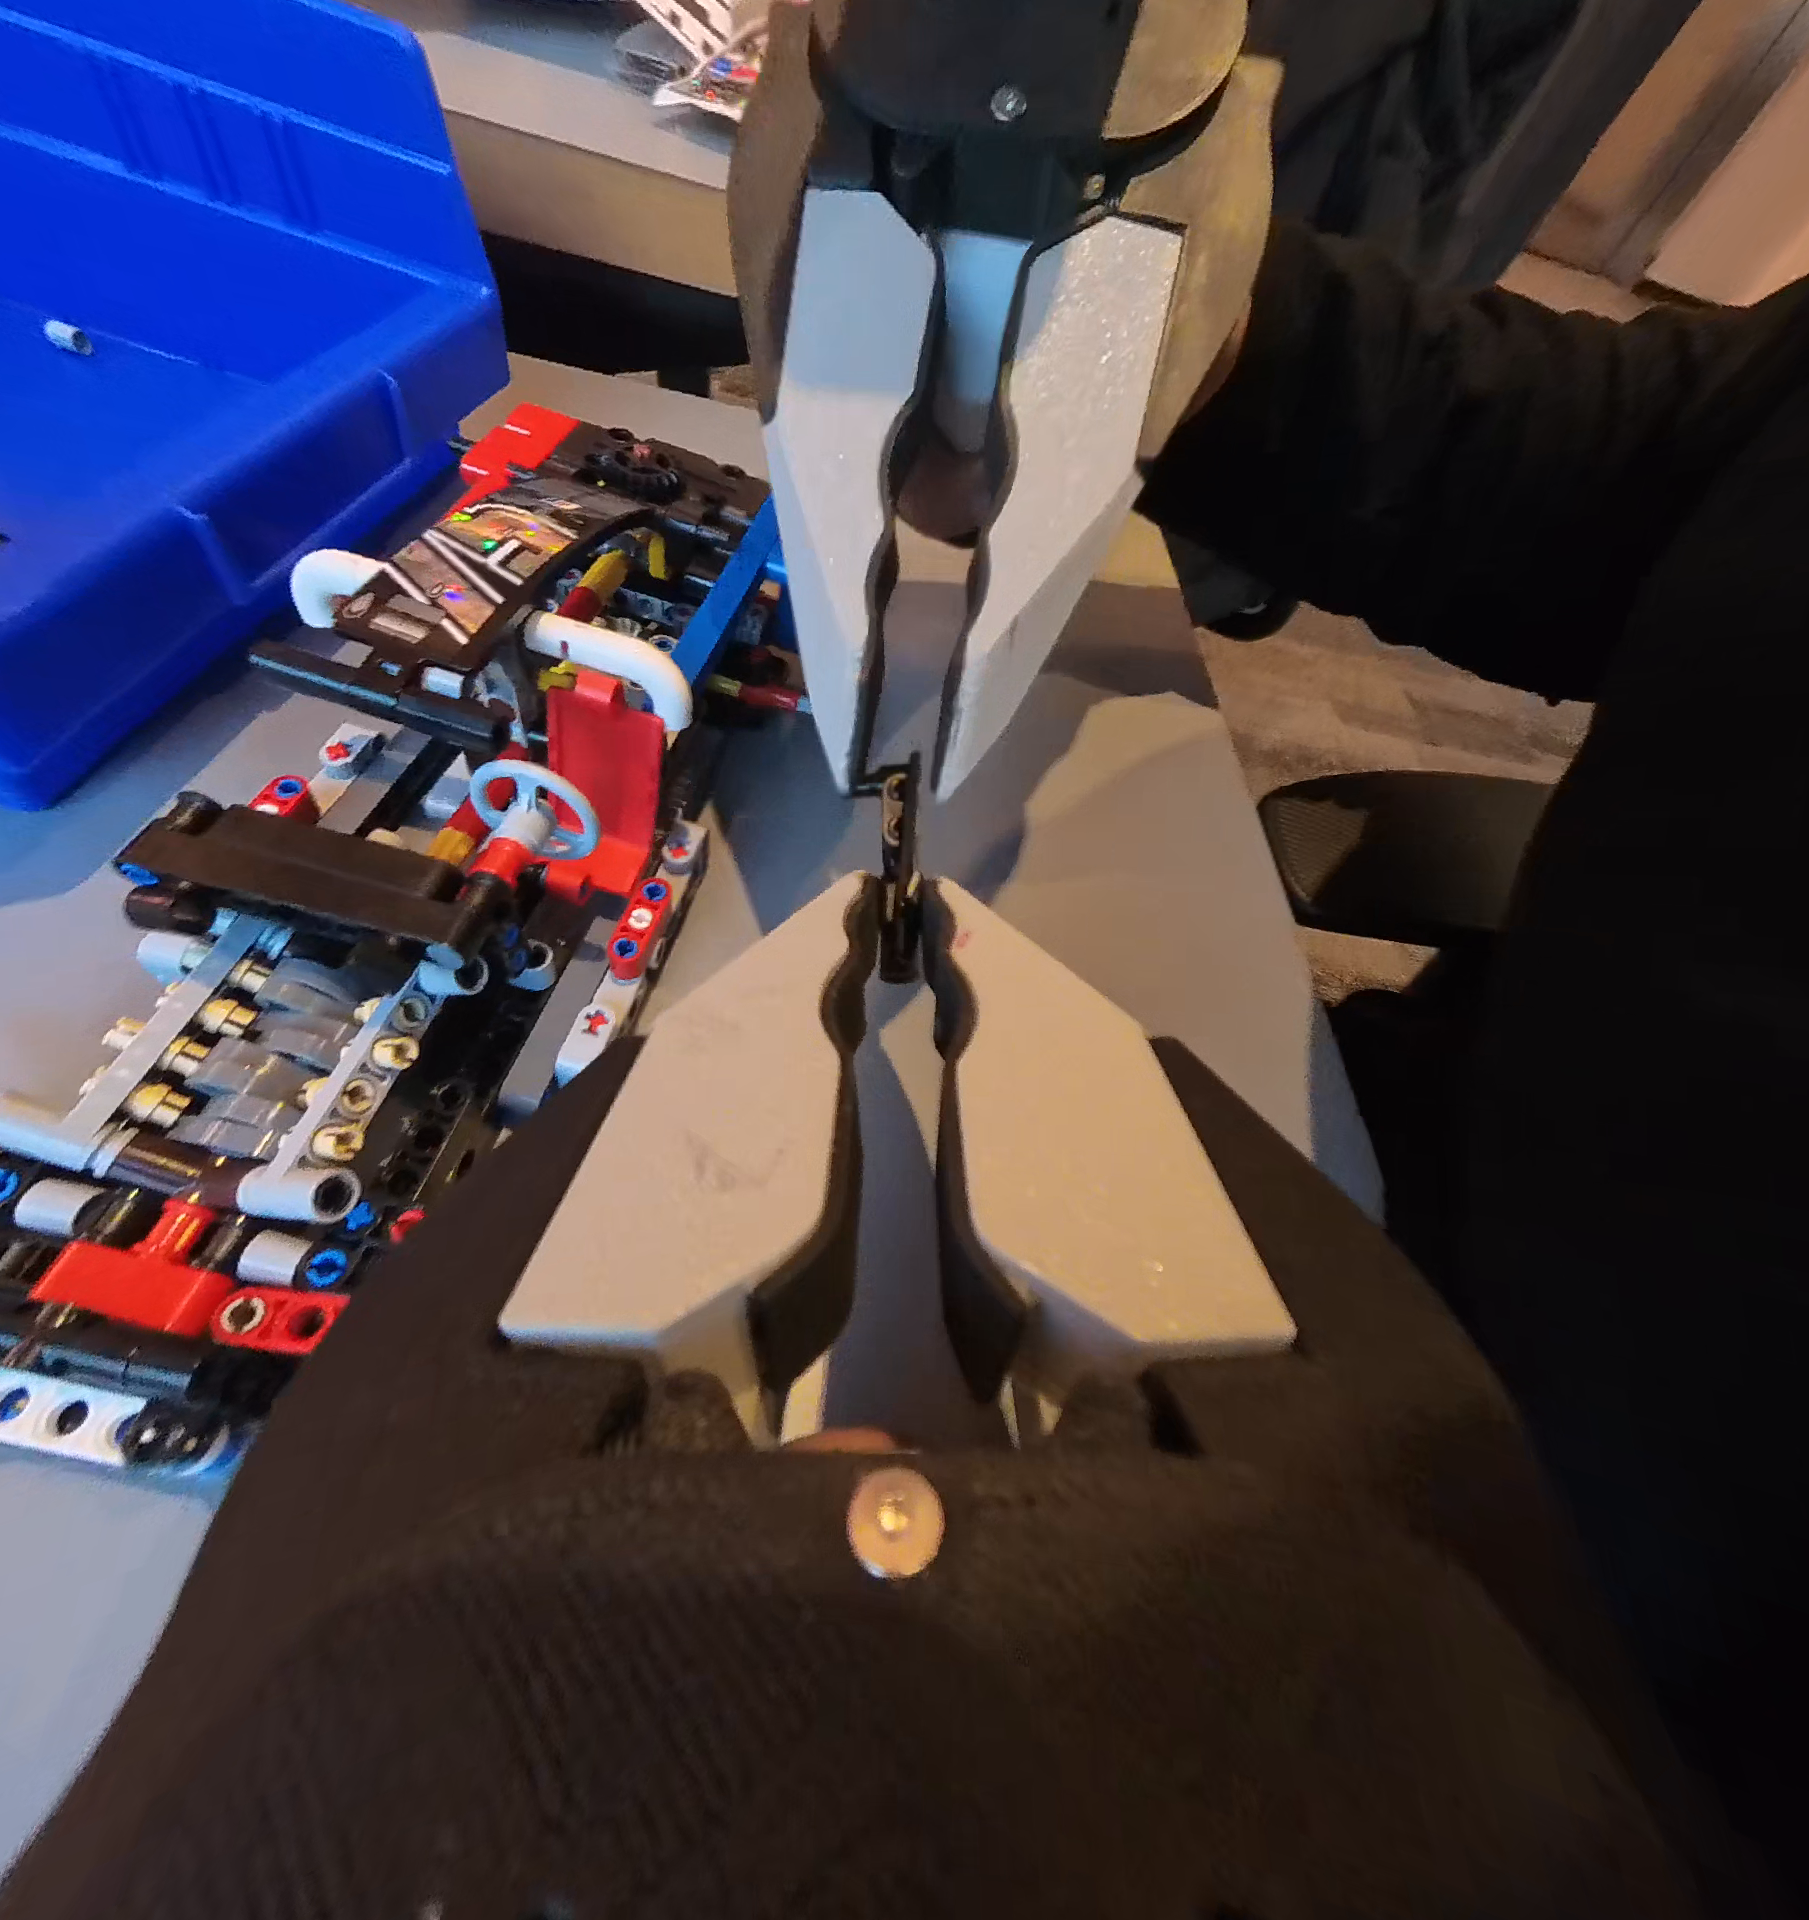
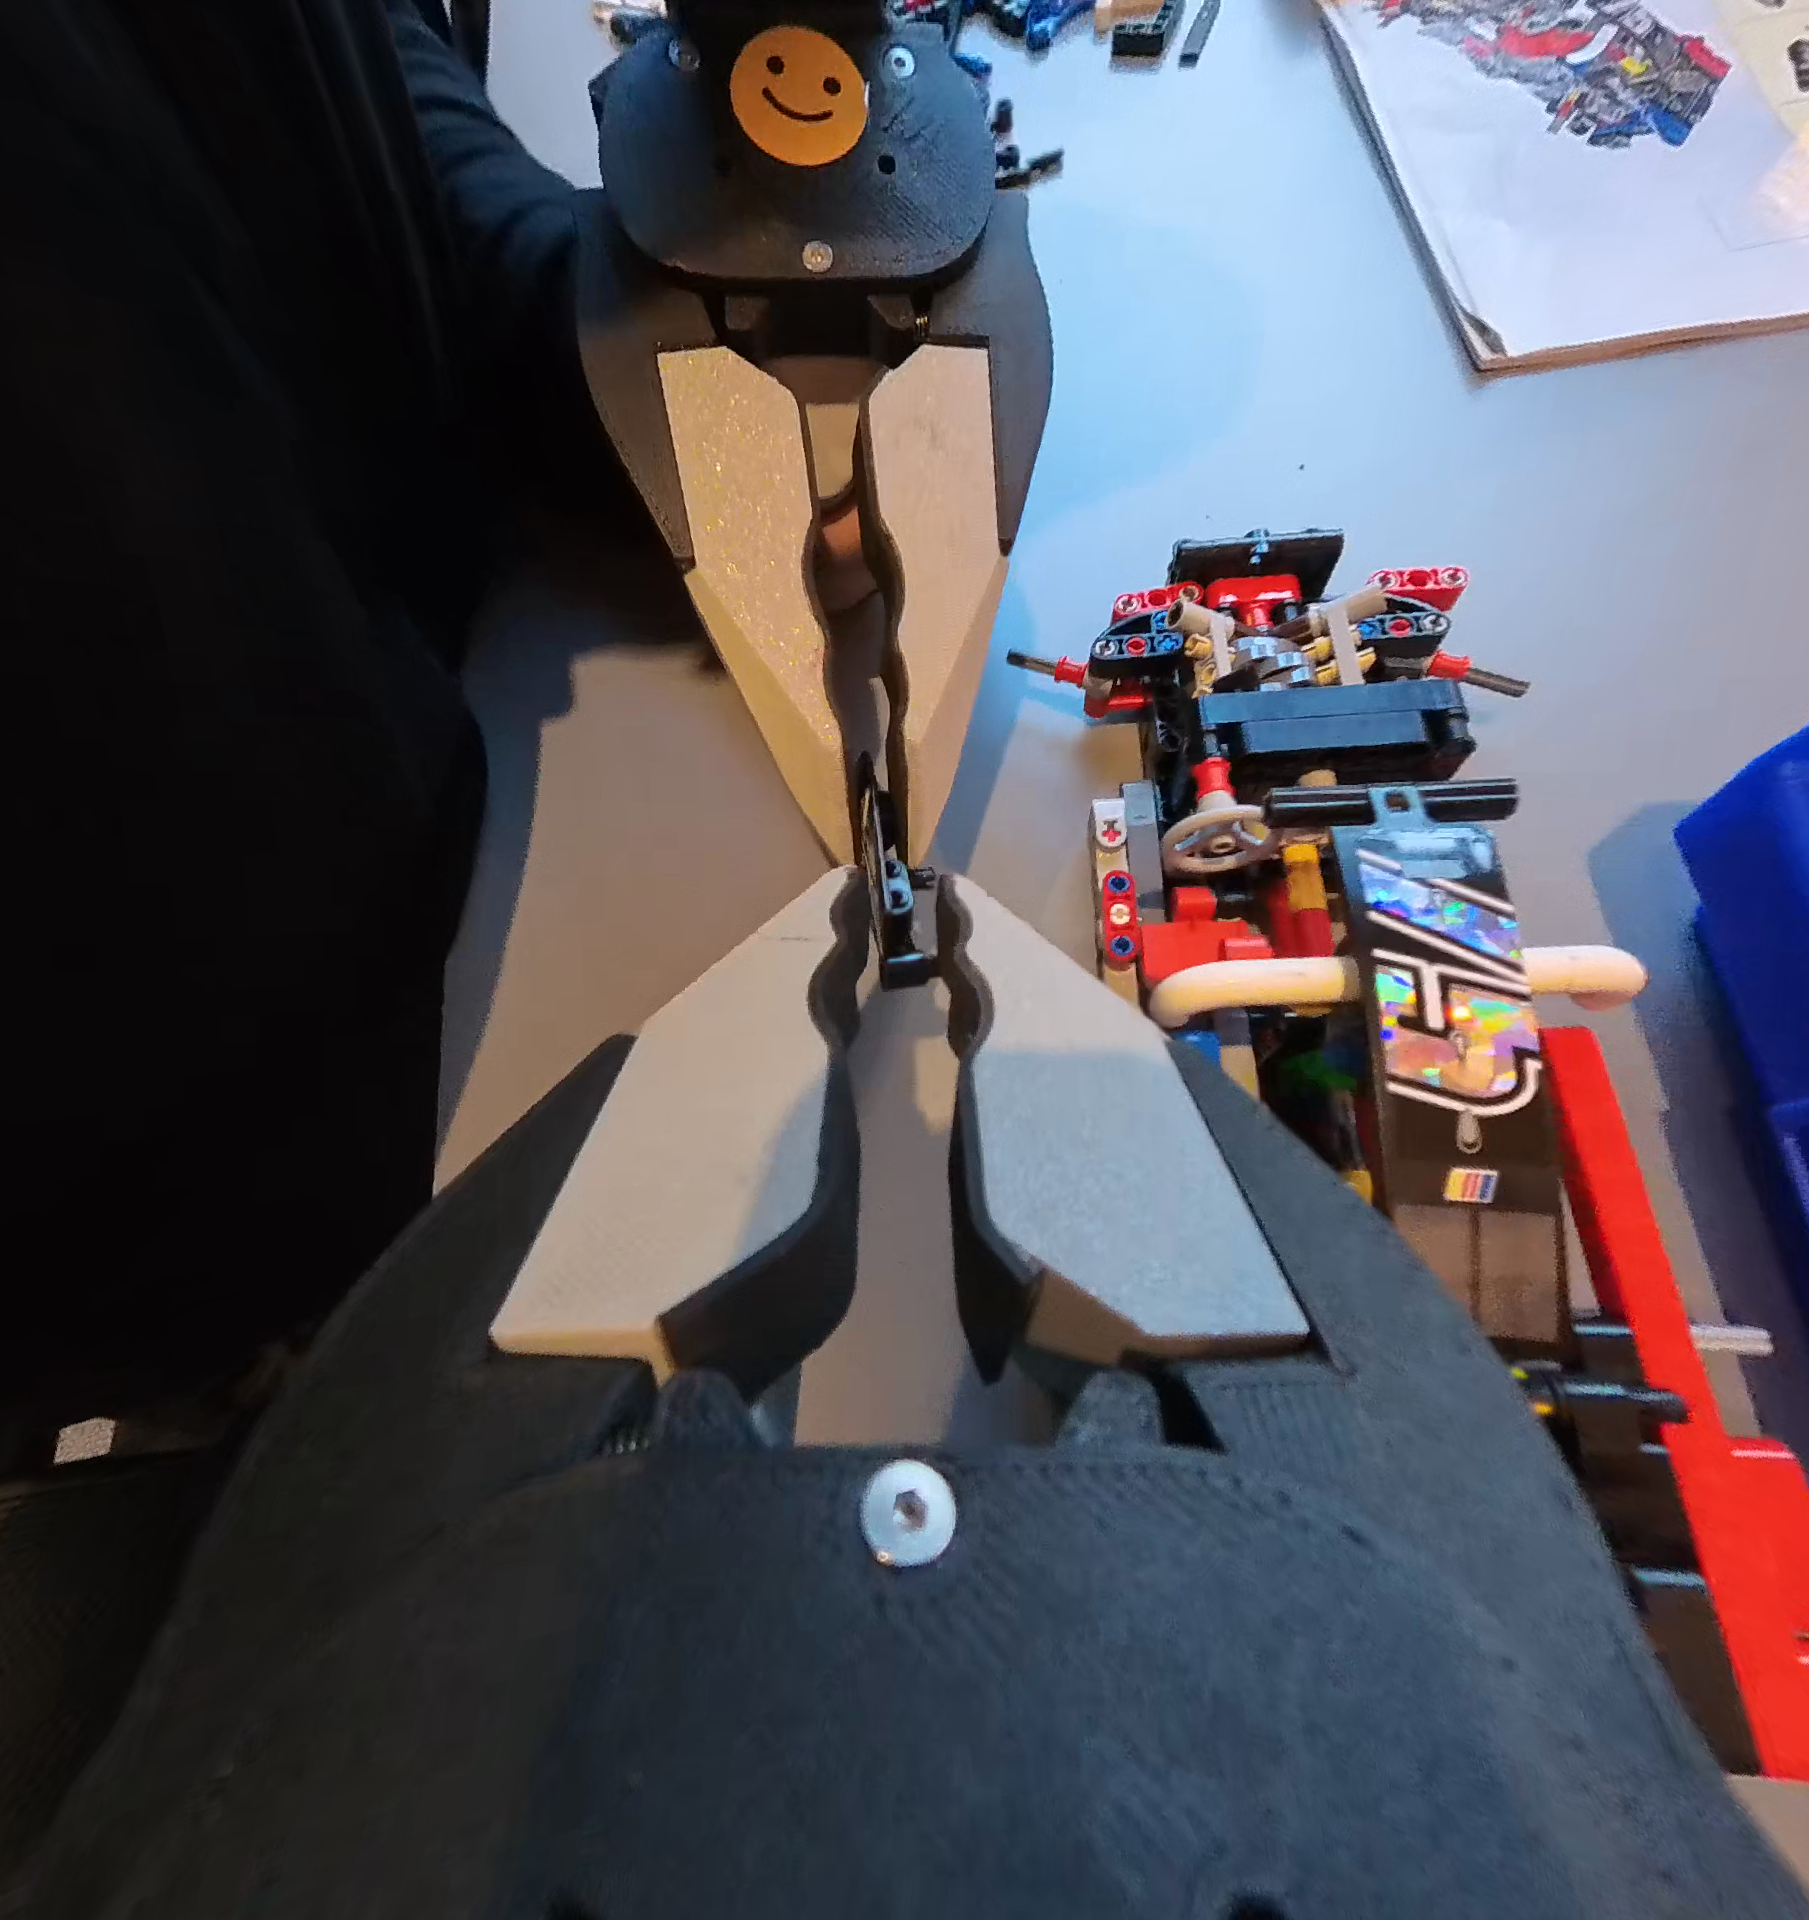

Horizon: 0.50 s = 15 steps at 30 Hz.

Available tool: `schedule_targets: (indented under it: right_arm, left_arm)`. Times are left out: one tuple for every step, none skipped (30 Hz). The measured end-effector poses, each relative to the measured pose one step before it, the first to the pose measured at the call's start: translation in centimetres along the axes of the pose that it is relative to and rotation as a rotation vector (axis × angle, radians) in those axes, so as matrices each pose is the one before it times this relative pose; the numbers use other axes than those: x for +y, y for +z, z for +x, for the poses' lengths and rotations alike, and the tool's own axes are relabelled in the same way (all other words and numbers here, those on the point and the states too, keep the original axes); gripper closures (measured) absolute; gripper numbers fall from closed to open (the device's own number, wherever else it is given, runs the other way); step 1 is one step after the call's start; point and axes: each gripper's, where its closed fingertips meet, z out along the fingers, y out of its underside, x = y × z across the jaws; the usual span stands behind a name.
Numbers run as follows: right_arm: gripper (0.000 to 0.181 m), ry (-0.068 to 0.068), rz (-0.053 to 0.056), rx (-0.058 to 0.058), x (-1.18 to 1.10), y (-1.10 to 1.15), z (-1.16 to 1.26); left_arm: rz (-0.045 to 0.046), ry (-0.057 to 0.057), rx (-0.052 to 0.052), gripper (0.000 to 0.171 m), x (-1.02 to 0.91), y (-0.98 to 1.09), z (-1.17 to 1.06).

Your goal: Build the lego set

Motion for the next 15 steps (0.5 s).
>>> schedule_targets:
  right_arm:
    - [0.171, -0.0016, 0.0073, 0.0001, -0.238, -0.124, 0.064]
    - [0.171, -0.0028, 0.0091, 0.0026, -0.285, -0.143, 0.072]
    - [0.170, -0.0037, 0.0139, 0.0035, -0.352, -0.175, 0.050]
    - [0.170, -0.0034, 0.0196, 0.0025, -0.422, -0.198, 0.046]
    - [0.170, -0.0022, 0.0239, 0.0010, -0.476, -0.232, 0.039]
    - [0.170, -0.0005, 0.0279, -0.0011, -0.517, -0.241, 0.054]
    - [0.170, 0.0023, 0.0306, -0.0034, -0.539, -0.246, 0.061]
    - [0.170, 0.0048, 0.0314, -0.0054, -0.551, -0.238, 0.075]
    - [0.170, 0.0053, 0.0308, -0.0064, -0.537, -0.221, 0.080]
    - [0.170, 0.0046, 0.0274, -0.0070, -0.497, -0.207, 0.079]
    - [0.170, 0.0034, 0.0243, -0.0054, -0.443, -0.193, 0.094]
    - [0.170, 0.0020, 0.0241, -0.0033, -0.441, -0.177, 0.114]
    - [0.170, 0.0018, 0.0251, -0.0051, -0.450, -0.173, 0.078]
    - [0.170, 0.0033, 0.0254, -0.0088, -0.438, -0.152, 0.022]
    - [0.171, 0.0046, 0.0241, -0.0105, -0.417, -0.137, 0.002]
  left_arm:
    - [-0.00012, -0.0008, -0.0088, 0.167, 0.057, -0.156, -0.163]
    - [0.00130, -0.0022, -0.0069, 0.167, 0.041, -0.161, -0.142]
    - [0.00477, -0.0026, -0.0042, 0.167, -0.011, -0.159, -0.106]
    - [0.00541, -0.0037, -0.0026, 0.167, -0.021, -0.161, -0.091]
    - [0.00522, -0.0055, -0.0035, 0.167, -0.029, -0.126, -0.112]
    - [0.00323, -0.0060, -0.0030, 0.167, -0.015, -0.094, -0.120]
    - [0.00463, -0.0068, -0.0029, 0.167, -0.036, -0.084, -0.114]
    - [0.00756, -0.0077, -0.0023, 0.167, -0.082, -0.085, -0.104]
    - [0.00658, -0.0066, 0.0004, 0.167, -0.067, -0.094, -0.065]
    - [0.00270, -0.0063, -0.0014, 0.167, -0.013, -0.090, -0.085]
    - [0.00132, -0.0061, -0.0008, 0.167, 0.002, -0.067, -0.081]
    - [0.00264, -0.0046, -0.0012, 0.167, -0.009, -0.079, -0.061]
    - [0.00414, -0.0025, -0.0020, 0.167, -0.039, -0.089, -0.066]
    - [0.00381, -0.0023, -0.0011, 0.167, -0.028, -0.071, -0.043]
    - [0.00236, -0.0031, 0.0003, 0.167, -0.018, -0.068, -0.033]
